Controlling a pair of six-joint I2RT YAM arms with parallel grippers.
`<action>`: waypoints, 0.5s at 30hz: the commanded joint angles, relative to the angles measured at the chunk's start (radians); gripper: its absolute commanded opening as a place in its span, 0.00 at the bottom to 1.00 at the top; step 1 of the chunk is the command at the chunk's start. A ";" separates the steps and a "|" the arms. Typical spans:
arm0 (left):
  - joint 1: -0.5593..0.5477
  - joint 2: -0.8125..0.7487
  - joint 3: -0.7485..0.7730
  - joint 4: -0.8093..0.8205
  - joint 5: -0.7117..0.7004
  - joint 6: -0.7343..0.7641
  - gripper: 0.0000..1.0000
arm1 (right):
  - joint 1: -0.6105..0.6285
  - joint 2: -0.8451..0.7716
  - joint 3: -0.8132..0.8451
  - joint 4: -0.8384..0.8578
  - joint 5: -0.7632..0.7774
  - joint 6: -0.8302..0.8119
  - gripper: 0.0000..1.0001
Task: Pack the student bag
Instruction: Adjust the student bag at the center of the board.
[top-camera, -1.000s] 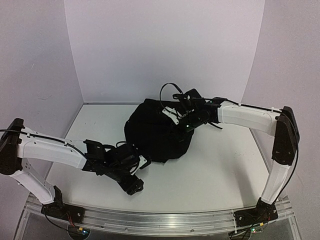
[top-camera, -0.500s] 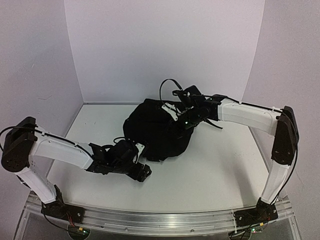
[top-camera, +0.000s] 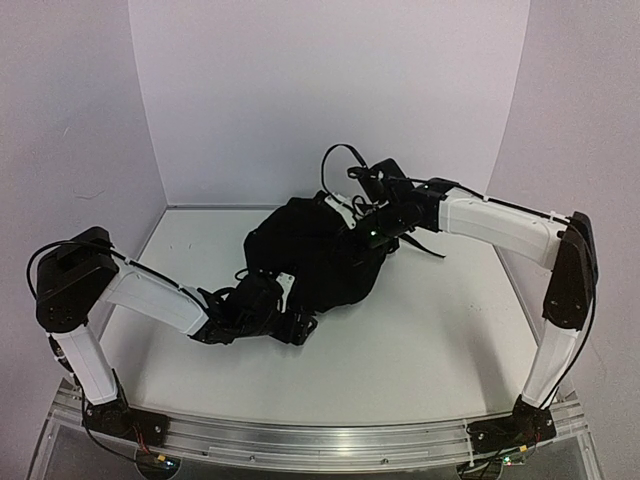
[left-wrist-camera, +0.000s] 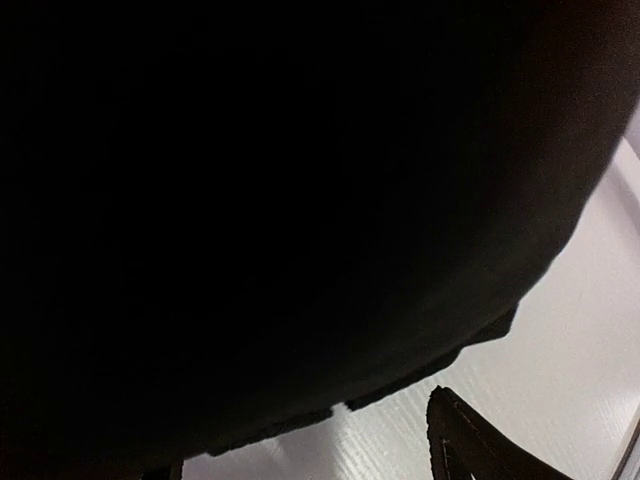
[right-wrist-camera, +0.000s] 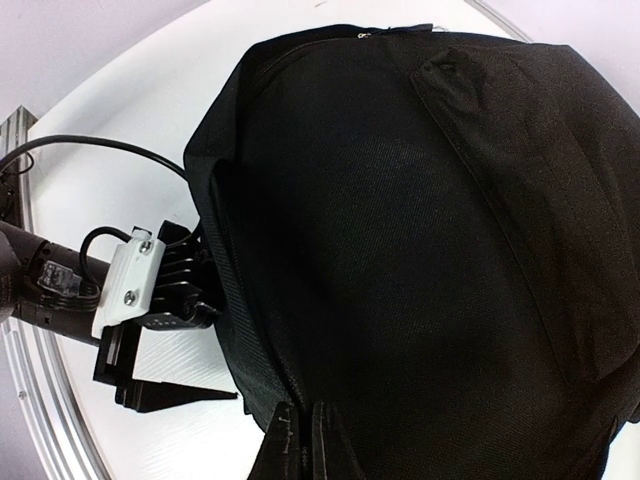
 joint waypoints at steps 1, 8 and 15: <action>0.001 -0.013 0.055 0.126 0.000 0.026 0.81 | -0.003 -0.046 0.098 0.091 -0.057 0.037 0.00; 0.003 -0.105 0.059 0.079 0.020 0.032 0.34 | -0.003 -0.037 0.092 0.083 -0.050 0.032 0.00; 0.003 -0.179 0.143 -0.071 0.127 0.035 0.00 | -0.028 -0.034 0.123 0.080 -0.039 0.054 0.00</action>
